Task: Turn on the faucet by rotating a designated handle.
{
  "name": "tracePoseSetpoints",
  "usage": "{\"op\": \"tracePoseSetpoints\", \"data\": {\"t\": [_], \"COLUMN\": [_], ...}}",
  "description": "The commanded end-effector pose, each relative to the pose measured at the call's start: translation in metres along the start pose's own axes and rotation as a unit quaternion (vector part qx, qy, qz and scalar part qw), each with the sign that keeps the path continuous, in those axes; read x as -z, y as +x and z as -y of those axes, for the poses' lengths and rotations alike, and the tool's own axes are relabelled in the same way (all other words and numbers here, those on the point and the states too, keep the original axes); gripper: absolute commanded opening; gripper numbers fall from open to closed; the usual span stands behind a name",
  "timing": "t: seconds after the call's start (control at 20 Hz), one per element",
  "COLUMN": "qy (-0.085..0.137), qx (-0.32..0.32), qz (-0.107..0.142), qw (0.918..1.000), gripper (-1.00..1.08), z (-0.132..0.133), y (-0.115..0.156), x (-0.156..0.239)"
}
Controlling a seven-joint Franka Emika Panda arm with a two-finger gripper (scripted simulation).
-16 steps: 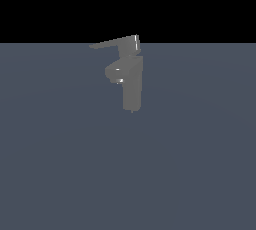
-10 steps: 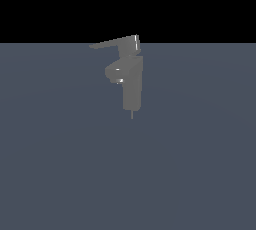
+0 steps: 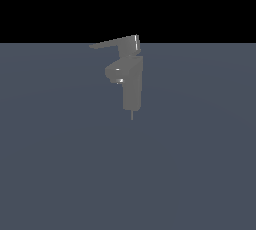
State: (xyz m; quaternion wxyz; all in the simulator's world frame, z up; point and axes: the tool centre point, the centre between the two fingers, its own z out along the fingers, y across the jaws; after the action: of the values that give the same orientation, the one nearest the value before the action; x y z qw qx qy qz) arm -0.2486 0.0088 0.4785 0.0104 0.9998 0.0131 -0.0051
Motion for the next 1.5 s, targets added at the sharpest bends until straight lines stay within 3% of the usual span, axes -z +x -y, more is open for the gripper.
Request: {"op": "tracePoseSetpoints", "data": {"t": [0.0, 0.4, 0.8, 1.1, 1.45], "qy": [0.000, 0.009, 0.024, 0.036, 0.044], "qx": [-0.002, -0.034, -0.102, -0.175, -0.261], "qz": [0.000, 0.004, 0.015, 0.027, 0.044], "qw": [1.0000, 0.9994, 0.9944, 0.9836, 0.9633], "gripper": [-1.00, -1.00, -1.00, -1.00, -1.00], "z": [0.000, 0.002, 0.005, 0.009, 0.013], "y": [0.001, 0.015, 0.046, 0.080, 0.120], "x": [0.000, 0.002, 0.005, 0.003, -0.004]}}
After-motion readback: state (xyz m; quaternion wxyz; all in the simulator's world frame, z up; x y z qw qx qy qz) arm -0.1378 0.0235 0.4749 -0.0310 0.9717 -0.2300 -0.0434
